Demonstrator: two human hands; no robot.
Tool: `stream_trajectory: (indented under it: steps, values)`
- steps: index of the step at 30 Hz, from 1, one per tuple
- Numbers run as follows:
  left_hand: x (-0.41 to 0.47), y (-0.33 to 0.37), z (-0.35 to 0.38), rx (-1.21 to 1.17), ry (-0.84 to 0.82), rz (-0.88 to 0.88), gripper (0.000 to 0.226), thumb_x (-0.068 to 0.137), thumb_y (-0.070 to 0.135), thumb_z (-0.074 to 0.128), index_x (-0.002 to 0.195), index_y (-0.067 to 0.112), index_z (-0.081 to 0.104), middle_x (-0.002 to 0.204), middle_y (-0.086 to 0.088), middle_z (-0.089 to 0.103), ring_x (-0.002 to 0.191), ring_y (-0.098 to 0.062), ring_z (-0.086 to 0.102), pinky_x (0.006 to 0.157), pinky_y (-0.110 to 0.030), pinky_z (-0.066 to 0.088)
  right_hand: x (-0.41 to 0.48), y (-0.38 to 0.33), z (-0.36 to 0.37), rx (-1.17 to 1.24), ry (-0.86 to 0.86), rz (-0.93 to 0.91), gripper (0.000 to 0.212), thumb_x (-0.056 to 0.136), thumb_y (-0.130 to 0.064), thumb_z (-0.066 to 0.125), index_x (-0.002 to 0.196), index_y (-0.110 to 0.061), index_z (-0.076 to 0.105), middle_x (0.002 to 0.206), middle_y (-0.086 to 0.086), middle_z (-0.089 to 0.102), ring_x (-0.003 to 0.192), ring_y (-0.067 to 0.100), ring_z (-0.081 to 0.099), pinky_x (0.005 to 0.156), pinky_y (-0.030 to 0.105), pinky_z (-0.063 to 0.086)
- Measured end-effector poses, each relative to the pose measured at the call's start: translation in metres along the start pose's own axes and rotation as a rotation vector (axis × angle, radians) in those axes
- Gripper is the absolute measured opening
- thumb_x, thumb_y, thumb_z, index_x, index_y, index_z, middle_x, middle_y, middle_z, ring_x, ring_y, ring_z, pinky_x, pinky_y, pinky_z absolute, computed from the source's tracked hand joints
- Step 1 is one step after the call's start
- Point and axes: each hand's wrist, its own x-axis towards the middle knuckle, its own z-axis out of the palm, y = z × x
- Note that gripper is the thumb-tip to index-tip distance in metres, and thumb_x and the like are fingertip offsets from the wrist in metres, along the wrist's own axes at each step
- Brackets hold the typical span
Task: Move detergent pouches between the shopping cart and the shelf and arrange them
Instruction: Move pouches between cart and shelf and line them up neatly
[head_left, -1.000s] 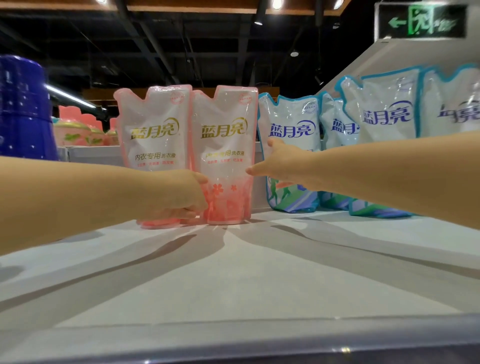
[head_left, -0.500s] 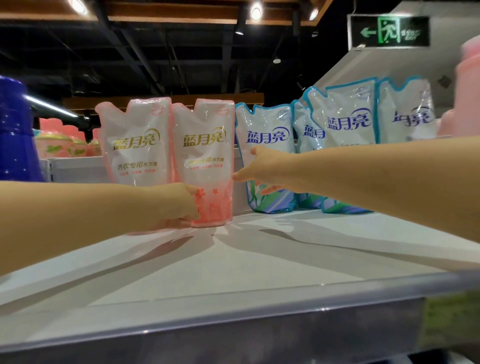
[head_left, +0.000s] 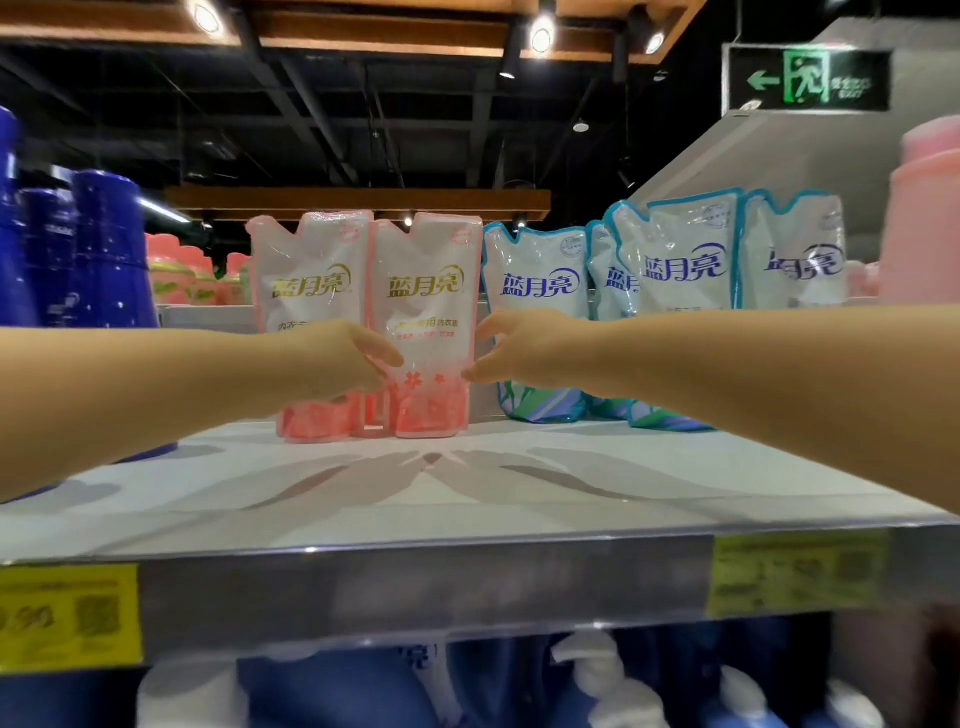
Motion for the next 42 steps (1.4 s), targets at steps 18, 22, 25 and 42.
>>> stream_trajectory:
  steps: [18, 22, 25, 42]
  values:
    - [-0.201, 0.099, 0.021, 0.137, 0.374, 0.446, 0.026, 0.095, 0.025, 0.047, 0.11, 0.018, 0.067, 0.103, 0.001, 0.067, 0.09, -0.009, 0.053, 0.076, -0.021, 0.038, -0.22, -0.021, -0.049, -0.508, 0.489, -0.295, 0.032, 0.095, -0.037, 0.042, 0.122, -0.027, 0.056, 0.112, -0.001, 0.066, 0.109, 0.026, 0.056, 0.099, 0.038, 0.032]
    - [-0.275, 0.103, 0.035, -0.129, 0.47, 0.541, 0.019, 0.092, 0.019, 0.051, 0.096, 0.017, 0.07, 0.083, 0.005, 0.064, 0.082, -0.01, 0.057, 0.067, -0.012, 0.038, -0.303, -0.026, -0.034, -0.247, 0.632, -0.163, 0.031, 0.093, -0.034, 0.047, 0.12, -0.024, 0.059, 0.108, -0.001, 0.068, 0.106, 0.026, 0.057, 0.094, 0.038, 0.038]
    - [-0.335, 0.105, 0.056, -0.239, 0.527, 0.566, 0.018, 0.09, 0.02, 0.051, 0.092, 0.017, 0.069, 0.083, 0.002, 0.069, 0.078, -0.012, 0.059, 0.073, -0.025, 0.04, -0.36, -0.033, -0.007, -0.008, 0.711, -0.038, 0.025, 0.091, -0.027, 0.053, 0.112, -0.02, 0.064, 0.099, -0.001, 0.07, 0.098, 0.024, 0.06, 0.091, 0.042, 0.042]
    - [-0.61, 0.229, 0.267, -0.47, 0.039, 0.332, 0.023, 0.092, 0.019, 0.05, 0.114, 0.015, 0.059, 0.095, 0.001, 0.064, 0.087, -0.014, 0.055, 0.068, -0.017, 0.029, -0.72, 0.073, 0.034, 0.1, 0.64, 0.674, 0.046, 0.092, -0.025, 0.051, 0.137, -0.017, 0.042, 0.135, 0.0, 0.048, 0.123, 0.021, 0.042, 0.104, 0.037, 0.036]
